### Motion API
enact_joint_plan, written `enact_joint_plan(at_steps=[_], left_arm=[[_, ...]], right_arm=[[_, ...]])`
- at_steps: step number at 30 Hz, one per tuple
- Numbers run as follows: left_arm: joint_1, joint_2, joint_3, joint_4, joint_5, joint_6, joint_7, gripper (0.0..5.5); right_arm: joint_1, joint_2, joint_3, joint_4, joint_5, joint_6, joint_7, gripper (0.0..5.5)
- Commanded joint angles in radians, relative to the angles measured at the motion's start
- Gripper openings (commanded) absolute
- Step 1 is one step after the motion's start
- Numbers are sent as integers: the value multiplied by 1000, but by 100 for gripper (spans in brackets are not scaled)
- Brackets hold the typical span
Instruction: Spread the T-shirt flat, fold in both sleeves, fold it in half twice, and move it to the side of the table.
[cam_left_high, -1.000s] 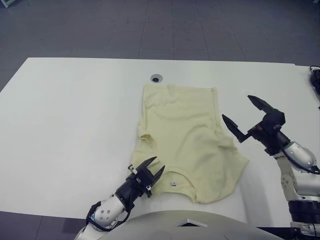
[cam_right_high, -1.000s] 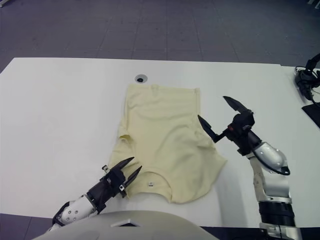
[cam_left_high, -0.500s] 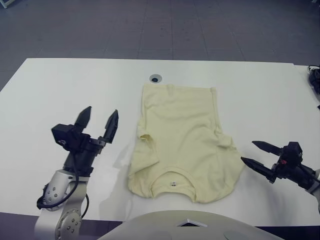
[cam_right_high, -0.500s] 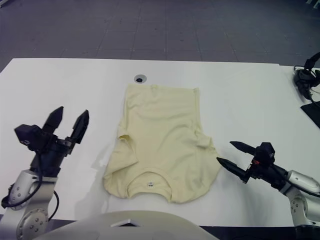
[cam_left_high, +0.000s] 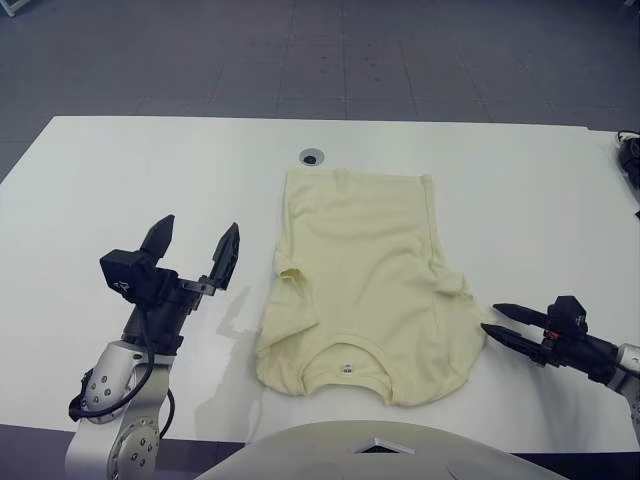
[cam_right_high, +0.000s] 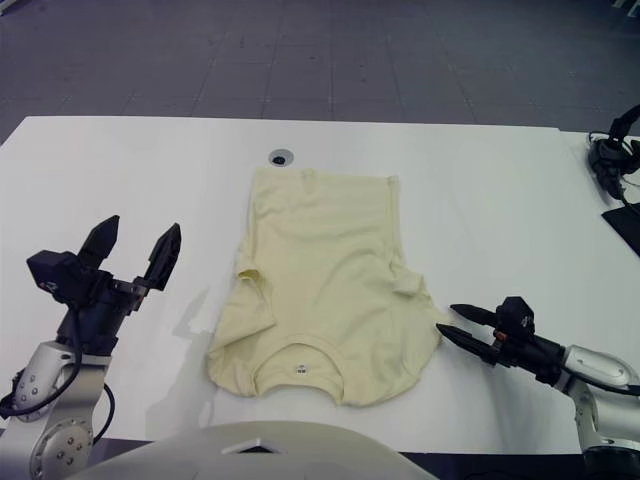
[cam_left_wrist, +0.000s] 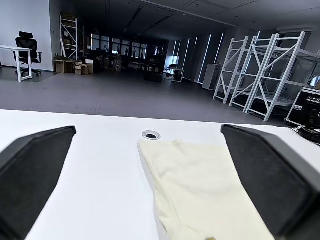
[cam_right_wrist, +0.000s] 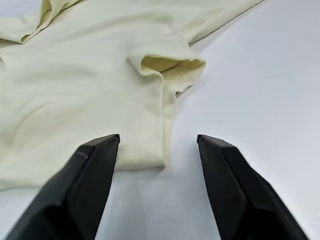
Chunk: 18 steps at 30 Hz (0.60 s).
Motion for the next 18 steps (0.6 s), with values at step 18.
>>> enact_joint_plan(at_steps=[18], left_arm=[[-4, -2, -35, 37, 93, -6, -24, 540]], right_arm=[[-23, 5, -30, -57, 36, 26, 44, 1]])
